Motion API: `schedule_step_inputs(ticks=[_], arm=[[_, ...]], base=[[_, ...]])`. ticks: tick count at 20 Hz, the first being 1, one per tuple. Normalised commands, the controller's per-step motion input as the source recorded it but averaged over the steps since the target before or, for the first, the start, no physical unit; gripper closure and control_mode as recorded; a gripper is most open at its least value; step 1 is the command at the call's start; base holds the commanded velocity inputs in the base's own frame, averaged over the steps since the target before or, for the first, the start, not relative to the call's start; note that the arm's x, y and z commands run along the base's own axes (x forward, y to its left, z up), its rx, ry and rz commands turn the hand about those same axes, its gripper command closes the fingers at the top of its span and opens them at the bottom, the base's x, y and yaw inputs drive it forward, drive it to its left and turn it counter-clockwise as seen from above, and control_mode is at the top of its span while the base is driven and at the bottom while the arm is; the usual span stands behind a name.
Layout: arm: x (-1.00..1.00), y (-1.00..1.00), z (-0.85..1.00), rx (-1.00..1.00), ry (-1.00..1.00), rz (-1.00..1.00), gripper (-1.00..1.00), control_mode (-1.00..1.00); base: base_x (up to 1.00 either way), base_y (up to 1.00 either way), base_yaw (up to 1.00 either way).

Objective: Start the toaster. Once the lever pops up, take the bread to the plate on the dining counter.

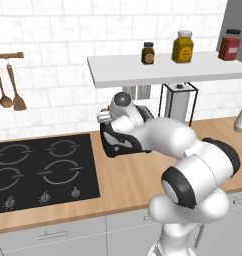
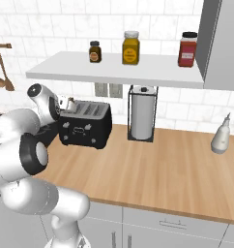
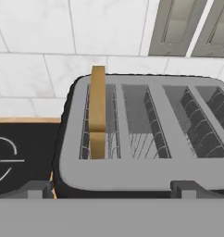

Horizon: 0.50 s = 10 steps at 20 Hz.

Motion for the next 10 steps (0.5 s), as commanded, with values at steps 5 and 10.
schedule_step_inputs(ticks=[5, 10], arm=[[0.41, 0.00, -0.15, 0.00, 0.00, 0.00, -1.00, -1.00], [0.38, 0.00, -0.12, 0.00, 0.00, 0.00, -1.00, -1.00]], base=[[0.00, 0.00, 0.00], [0.00, 0.00, 0.00]])
